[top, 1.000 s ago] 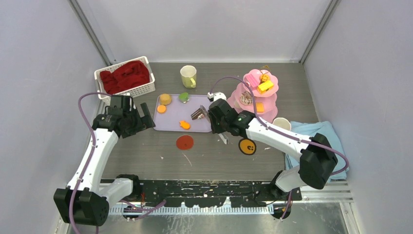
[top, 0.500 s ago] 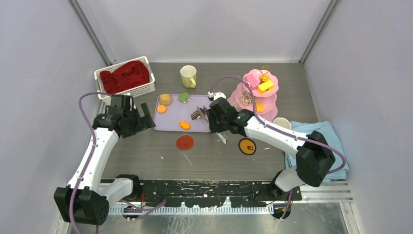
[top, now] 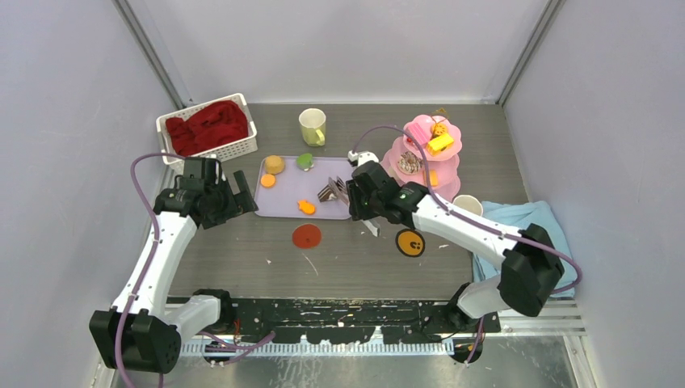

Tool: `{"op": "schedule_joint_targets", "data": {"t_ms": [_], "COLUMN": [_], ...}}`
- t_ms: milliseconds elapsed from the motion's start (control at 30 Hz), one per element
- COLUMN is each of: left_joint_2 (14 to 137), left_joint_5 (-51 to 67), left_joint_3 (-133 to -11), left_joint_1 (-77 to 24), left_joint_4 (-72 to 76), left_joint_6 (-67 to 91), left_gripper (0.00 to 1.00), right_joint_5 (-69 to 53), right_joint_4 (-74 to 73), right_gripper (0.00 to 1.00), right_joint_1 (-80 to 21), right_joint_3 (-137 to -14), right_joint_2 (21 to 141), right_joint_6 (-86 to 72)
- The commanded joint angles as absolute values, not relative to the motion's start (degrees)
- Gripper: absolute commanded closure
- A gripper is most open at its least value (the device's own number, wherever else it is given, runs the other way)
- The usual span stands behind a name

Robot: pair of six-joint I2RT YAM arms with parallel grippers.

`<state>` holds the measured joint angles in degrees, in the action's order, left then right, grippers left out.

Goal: Serve the afternoon tea

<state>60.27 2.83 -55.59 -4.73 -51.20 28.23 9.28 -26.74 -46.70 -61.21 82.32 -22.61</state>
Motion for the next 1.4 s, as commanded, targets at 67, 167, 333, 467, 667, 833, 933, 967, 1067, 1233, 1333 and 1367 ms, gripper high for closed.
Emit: {"op": "schedule_joint_targets", "data": {"t_ms": [67,167,333,467,667,833,933,967,1067,1233,1333,1367], "left_joint_2": [60.0,60.2,59.9,60.1,60.0,60.5,60.4,60.3,59.7,59.1,58.7,58.6], "left_joint_5": [3.6,4.0,3.8,3.9,3.7,4.7,5.1,5.1,5.0,4.8,4.8,4.8], "left_joint_3": [-56.4,-56.3,-56.4,-56.6,-56.6,-56.4,-56.3,-56.3,-56.3,-56.3,-56.5,-56.6], "left_joint_1": [-4.3,-4.3,-4.3,-4.3,-4.3,-4.3,-4.3,-4.3,-4.3,-4.3,-4.4,-4.3], "left_joint_4": [-49.2,-49.0,-49.1,-49.2,-49.2,-48.6,-48.5,-48.6,-48.8,-49.4,-49.7,-49.7], "left_joint_6": [28.3,28.6,28.6,28.5,28.4,28.8,28.9,28.9,28.8,28.6,28.6,28.5], "left_gripper": [0.00,0.00,0.00,0.00,0.00,0.00,0.00,0.00,0.00,0.00,0.00,0.00], "right_joint_5": [12.0,12.0,14.4,13.3,16.8,20.5,21.8,21.8,20.0,17.1,17.2,17.2], "right_joint_4": [-27.1,-27.6,-27.5,-29.7,-37.1,-43.5,-46.0,-46.3,-46.0,-45.8,-46.0,-46.0], "right_gripper": [0.99,0.99,0.99,0.99,0.99,0.99,0.99,0.99,1.00,0.99,0.99,0.99], "right_joint_1": [-46.6,-46.6,-46.5,-46.5,-46.4,-45.2,-43.2,-42.1,-38.6,-34.6,-32.7,-31.6], "right_joint_3": [-60.4,-59.7,-58.9,-59.3,-56.8,-54.4,-52.7,-52.0,-49.8,-48.3,-48.3,-48.3], "right_joint_2": [74.0,73.2,71.6,70.3,63.0,56.9,54.7,53.5,50.9,49.7,49.6,49.7], "right_joint_6": [-22.3,-22.5,-23.0,-22.4,-23.1,-26.3,-28.8,-29.4,-29.8,-29.1,-29.1,-29.0]}}
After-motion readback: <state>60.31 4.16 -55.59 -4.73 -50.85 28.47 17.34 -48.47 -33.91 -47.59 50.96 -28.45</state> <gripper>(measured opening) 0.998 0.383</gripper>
